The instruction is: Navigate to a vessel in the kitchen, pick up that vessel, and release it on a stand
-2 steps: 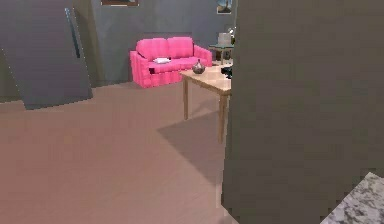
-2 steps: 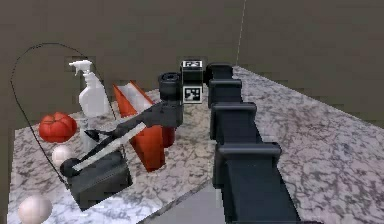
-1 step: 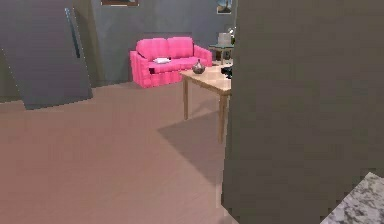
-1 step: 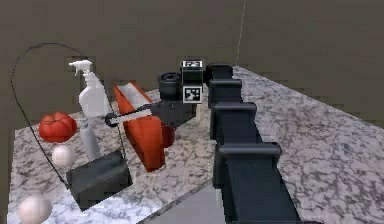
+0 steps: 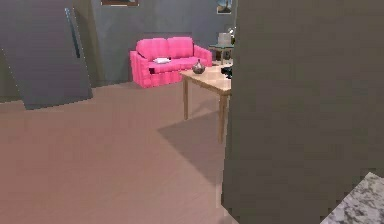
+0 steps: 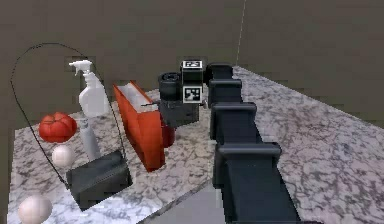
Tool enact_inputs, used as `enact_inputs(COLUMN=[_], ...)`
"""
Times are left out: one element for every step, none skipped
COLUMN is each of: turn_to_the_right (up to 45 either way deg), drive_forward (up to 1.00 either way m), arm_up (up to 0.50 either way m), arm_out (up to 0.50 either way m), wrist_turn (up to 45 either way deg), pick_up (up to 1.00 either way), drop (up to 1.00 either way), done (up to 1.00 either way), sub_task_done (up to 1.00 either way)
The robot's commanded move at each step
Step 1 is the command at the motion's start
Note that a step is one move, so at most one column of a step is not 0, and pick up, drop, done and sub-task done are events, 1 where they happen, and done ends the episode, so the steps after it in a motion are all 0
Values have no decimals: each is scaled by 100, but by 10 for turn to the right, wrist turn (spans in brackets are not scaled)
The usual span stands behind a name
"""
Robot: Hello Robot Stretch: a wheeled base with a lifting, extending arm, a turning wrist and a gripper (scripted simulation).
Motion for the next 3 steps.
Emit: enact_inputs(turn_to_the_right=[0, 0, 0], drive_forward=[0, 0, 0], arm_up=[-16, 0, 10], arm_out=[0, 0, 0], wrist_turn=[0, 0, 0], pick_up=[0, 100, 0], drop=[0, 0, 0], done=[0, 0, 0], sub_task_done=[0, 0, 0])
